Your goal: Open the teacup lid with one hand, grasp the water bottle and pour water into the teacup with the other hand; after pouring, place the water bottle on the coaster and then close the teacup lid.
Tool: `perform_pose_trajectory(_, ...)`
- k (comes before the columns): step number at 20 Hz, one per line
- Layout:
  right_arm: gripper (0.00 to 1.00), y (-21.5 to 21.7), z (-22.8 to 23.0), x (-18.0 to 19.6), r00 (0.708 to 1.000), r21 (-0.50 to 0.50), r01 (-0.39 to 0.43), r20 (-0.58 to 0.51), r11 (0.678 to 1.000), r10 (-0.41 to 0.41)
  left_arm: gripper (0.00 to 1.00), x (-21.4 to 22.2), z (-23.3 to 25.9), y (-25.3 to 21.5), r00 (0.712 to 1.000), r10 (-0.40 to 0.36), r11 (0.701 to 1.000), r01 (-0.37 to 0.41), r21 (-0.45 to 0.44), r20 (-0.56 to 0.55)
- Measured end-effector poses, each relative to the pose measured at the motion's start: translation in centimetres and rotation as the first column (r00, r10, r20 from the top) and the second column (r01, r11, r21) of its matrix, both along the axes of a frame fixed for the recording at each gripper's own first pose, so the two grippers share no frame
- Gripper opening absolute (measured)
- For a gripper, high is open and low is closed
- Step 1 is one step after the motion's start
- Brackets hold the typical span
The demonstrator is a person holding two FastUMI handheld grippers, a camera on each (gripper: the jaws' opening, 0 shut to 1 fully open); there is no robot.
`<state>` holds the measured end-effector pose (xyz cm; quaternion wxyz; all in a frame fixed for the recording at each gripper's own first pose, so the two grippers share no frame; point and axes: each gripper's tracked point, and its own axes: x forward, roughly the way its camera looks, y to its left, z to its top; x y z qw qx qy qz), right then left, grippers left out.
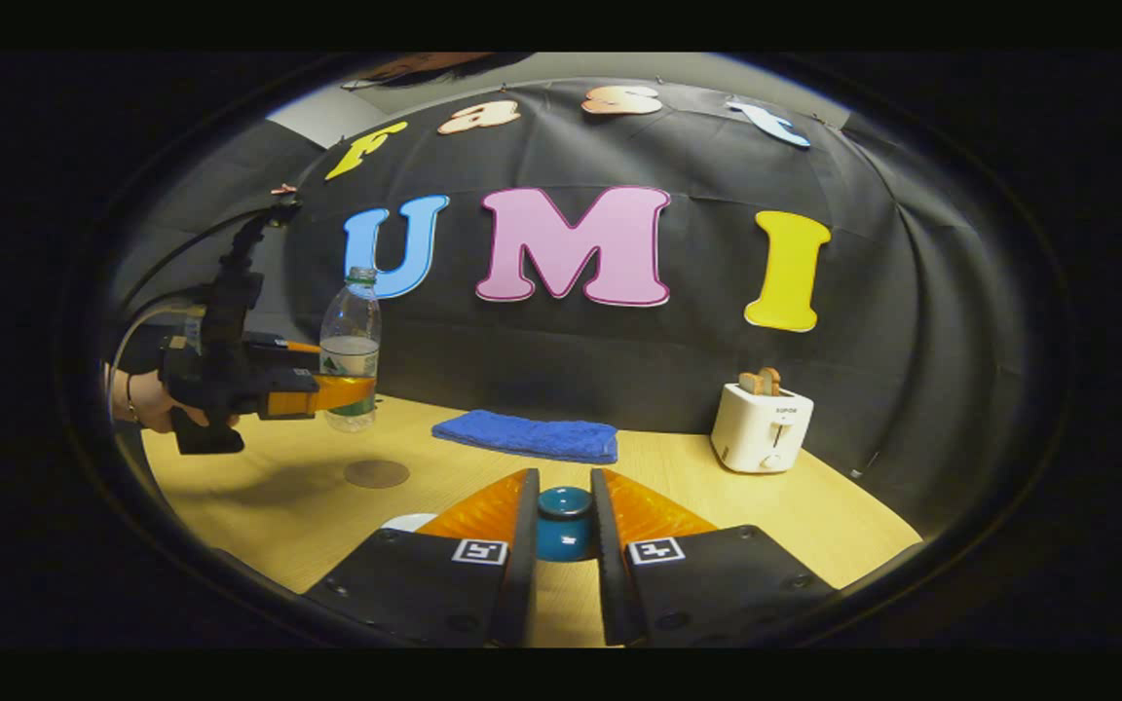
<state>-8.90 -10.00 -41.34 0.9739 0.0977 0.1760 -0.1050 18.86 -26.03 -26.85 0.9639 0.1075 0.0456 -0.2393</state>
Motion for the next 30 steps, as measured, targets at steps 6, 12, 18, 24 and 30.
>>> perform_pose_trajectory(6, 0.3, 0.8, -0.6, 0.1, 0.999, -0.005, 0.035, -0.027, 0.999, -0.035, 0.76, 4.2, -4.0, 2.0, 0.992, 0.06, 0.986, -0.077, -0.149, -0.114)
perform_pose_trajectory(12, 0.33, 0.8, -1.5, 0.0, 0.997, -0.006, 0.055, -0.049, 0.998, -0.055, 0.76, 5.1, -8.5, 2.6, 0.981, 0.087, 0.983, -0.113, -0.145, -0.176)
perform_pose_trajectory(18, 0.36, 1.2, -2.0, 0.1, 0.997, -0.005, 0.048, -0.061, 0.999, -0.048, 0.77, 4.9, -10.3, 3.1, 0.975, 0.097, 0.983, -0.125, -0.131, -0.199)
perform_pose_trajectory(24, 0.3, 2.3, -1.7, 0.6, 0.998, 0.016, 0.034, -0.054, 0.999, -0.033, 0.9, 4.6, -10.6, 2.9, 0.974, 0.088, 0.982, -0.12, -0.143, -0.211)
perform_pose_trajectory(30, 0.35, 6.4, -2.1, 2.4, 0.999, 0.111, -0.029, -0.038, 0.993, 0.034, 0.96, 2.4, -10.4, 4.1, 0.973, 0.092, 0.984, -0.121, -0.132, -0.212)
